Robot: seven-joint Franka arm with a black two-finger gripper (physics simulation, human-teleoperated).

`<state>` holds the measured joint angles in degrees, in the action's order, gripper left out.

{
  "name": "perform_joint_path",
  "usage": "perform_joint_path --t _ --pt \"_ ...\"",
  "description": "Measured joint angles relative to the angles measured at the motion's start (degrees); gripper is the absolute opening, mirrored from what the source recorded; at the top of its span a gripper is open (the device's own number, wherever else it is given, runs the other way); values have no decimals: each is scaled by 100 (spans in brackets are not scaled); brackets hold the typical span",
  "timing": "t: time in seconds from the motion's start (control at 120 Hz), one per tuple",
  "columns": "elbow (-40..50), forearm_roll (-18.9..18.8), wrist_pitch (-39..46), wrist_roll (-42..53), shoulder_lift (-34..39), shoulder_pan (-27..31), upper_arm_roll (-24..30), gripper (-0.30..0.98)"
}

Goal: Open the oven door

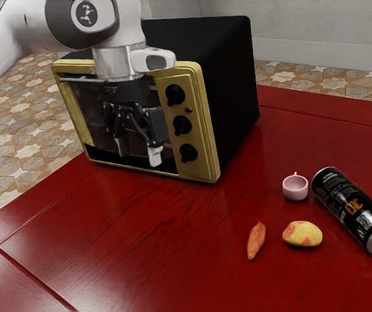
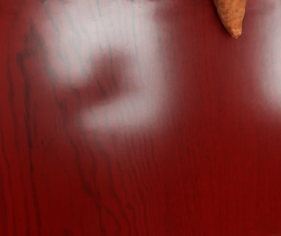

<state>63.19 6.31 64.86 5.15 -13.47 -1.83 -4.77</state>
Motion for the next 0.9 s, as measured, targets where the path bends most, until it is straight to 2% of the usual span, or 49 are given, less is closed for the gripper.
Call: perform_joint_path --t 0.2,0.217,0.267,0.283,0.3,0.333,0.35,0.383,0.408,0.425,0.458,0.5,0.55,0.583,0.733,0.9 --pt "71 -20 718 -121 73 9 1 69" --pt "45 -22 754 -119 215 8 0 69" --pt "69 -279 981 129 1281 66 69 68" --pt "214 -354 1063 325 1659 272 261 68" --pt "421 -403 1141 543 2006 715 612 68" --pt "830 -500 1319 962 2471 2014 1372 68" --pt "1013 -549 1427 1166 2615 2819 1854 68" --pt "1464 -574 1743 1618 2939 4696 3174 68" --pt "1932 -434 2060 1978 3327 5887 3884 68" --pt "2280 -224 2291 2234 3569 6511 4159 69" --pt "2781 209 2708 2751 3866 7376 4468 69" --pt "3110 606 3158 3372 3892 7922 4669 69" --pt "3319 968 3648 4057 3529 8204 4788 69" --pt "3380 1022 3964 4481 3132 8290 4926 69" --pt "3338 1077 4979 6125 2491 8378 5503 69" --pt "3272 1004 5590 7515 2256 8381 5767 69"
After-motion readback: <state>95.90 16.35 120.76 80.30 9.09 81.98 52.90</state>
